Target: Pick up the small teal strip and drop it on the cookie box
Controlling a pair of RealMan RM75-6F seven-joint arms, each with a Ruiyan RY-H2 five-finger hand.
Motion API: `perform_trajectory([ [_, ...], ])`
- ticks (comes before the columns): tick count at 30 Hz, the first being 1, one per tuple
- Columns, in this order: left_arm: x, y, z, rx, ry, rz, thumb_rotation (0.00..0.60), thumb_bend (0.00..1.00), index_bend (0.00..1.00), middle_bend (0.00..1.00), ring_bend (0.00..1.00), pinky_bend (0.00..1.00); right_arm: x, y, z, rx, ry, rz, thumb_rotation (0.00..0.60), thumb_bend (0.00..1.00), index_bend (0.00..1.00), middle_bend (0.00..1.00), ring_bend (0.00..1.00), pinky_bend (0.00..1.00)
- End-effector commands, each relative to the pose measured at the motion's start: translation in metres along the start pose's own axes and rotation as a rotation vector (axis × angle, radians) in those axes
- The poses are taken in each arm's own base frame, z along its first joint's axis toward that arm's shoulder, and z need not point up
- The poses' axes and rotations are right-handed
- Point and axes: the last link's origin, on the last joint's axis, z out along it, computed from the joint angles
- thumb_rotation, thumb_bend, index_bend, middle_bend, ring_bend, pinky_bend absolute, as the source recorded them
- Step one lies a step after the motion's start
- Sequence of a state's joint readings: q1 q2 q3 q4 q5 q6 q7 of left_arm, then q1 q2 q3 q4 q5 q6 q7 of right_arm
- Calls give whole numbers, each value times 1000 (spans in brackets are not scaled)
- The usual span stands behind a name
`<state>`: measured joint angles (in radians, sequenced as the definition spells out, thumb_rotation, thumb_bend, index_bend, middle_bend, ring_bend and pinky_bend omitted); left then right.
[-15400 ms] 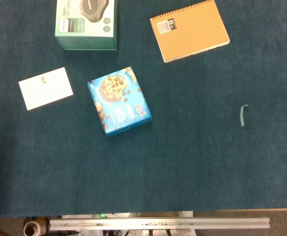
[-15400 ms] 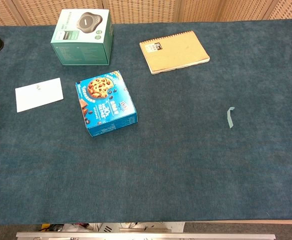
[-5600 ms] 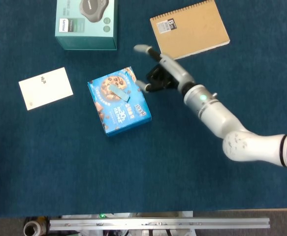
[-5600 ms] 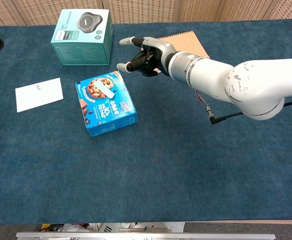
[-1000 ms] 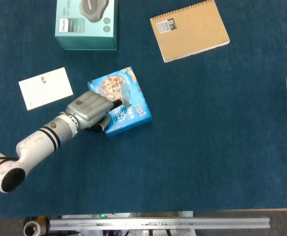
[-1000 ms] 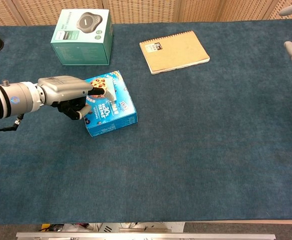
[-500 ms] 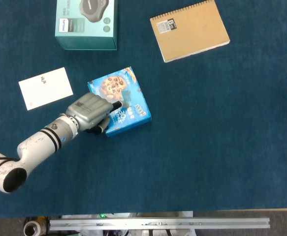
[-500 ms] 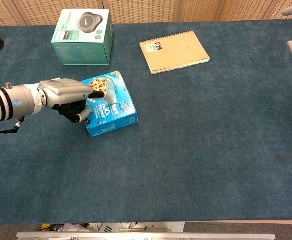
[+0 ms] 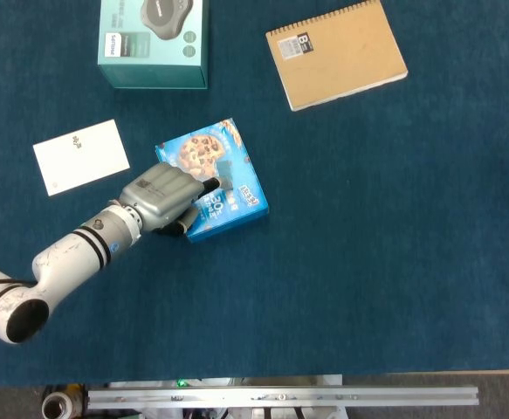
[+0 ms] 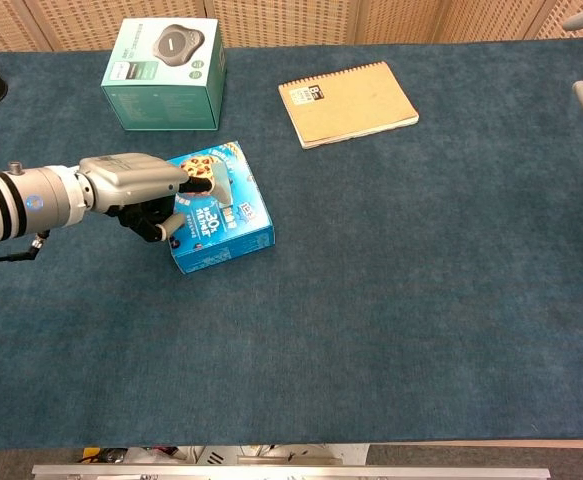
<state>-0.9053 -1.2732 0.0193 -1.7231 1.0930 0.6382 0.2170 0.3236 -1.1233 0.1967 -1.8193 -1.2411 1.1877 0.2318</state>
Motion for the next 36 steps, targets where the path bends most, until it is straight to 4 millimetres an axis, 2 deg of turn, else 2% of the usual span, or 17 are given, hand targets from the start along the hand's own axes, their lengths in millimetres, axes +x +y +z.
perform_trajectory([
  [1,-1,0,2,0,-4,3,600,891,127,1000,1000,1000,1,1,0,-2,1,0,600,432,218,870,1000,1000],
  [22,-4,1,-4,4,-16,14,600,890,127,1000,1000,1000,1,2,0,-4,8,4,600,432,218,870,1000,1000],
  [36,-4,-3,0,17,-21,6,600,890,127,1000,1000,1000,2,4,-1,-11,9,4,600,432,218,870,1000,1000],
])
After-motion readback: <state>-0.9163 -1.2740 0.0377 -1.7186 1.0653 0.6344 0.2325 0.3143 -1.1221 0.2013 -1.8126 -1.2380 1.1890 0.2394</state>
